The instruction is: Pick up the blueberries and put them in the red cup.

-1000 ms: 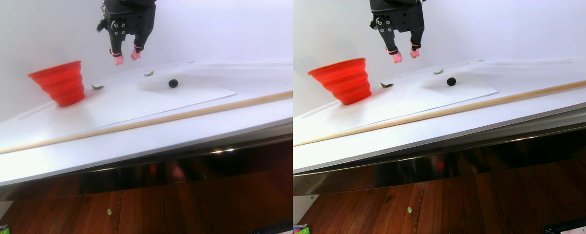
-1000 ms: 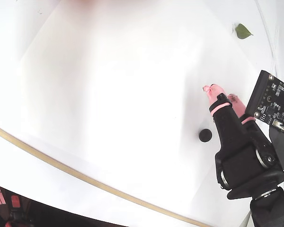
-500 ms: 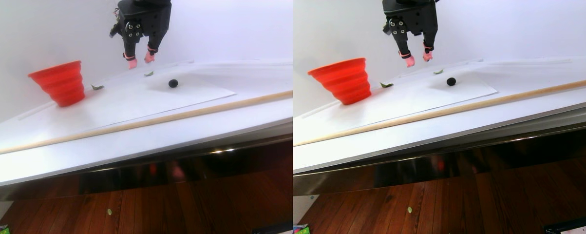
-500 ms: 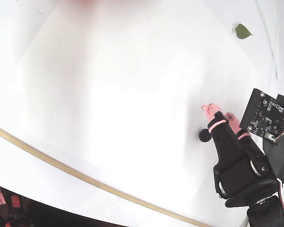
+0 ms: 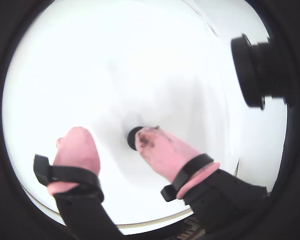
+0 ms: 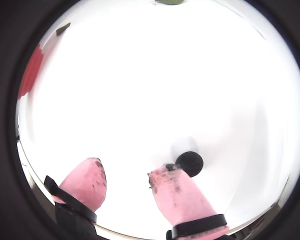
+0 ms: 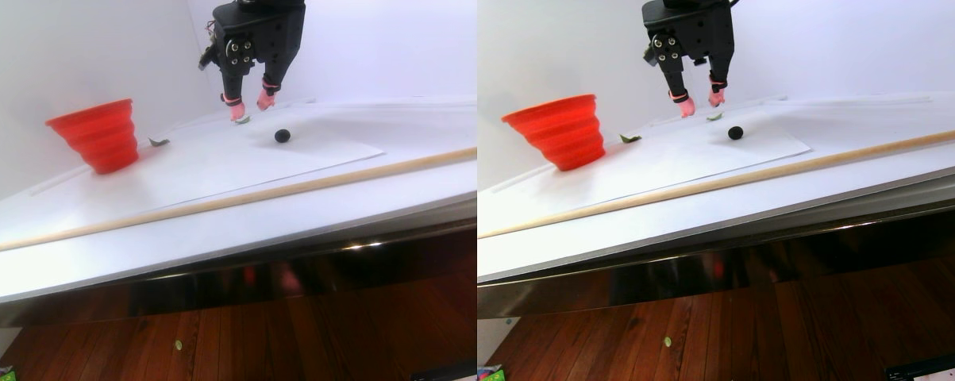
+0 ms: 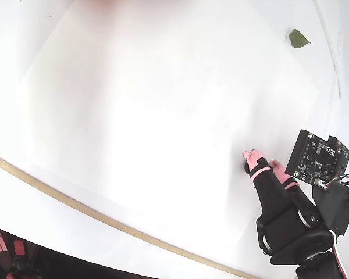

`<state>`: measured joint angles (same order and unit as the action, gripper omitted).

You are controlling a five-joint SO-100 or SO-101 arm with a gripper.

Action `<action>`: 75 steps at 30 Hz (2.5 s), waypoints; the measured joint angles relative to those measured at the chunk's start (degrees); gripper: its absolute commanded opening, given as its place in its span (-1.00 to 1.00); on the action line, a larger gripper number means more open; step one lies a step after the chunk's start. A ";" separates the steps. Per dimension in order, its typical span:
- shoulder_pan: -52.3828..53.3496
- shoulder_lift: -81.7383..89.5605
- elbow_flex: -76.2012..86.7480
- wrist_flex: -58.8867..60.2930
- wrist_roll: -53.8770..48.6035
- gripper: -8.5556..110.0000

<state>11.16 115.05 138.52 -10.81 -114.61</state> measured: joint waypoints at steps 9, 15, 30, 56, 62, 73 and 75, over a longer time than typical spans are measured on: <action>2.64 0.00 0.00 0.00 0.00 -0.56; 4.31 -1.85 -0.09 -2.55 0.00 -0.54; 6.42 -9.14 -2.11 -7.38 -0.18 -0.53; 6.68 -18.37 -6.15 -12.66 -0.97 -0.55; 6.33 -18.37 -6.24 -12.66 -1.05 -0.59; 6.24 -18.37 -6.24 -11.78 -1.05 -0.61; 6.24 -17.58 -6.24 -10.72 -0.88 -0.61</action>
<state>17.40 97.47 132.28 -21.53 -115.49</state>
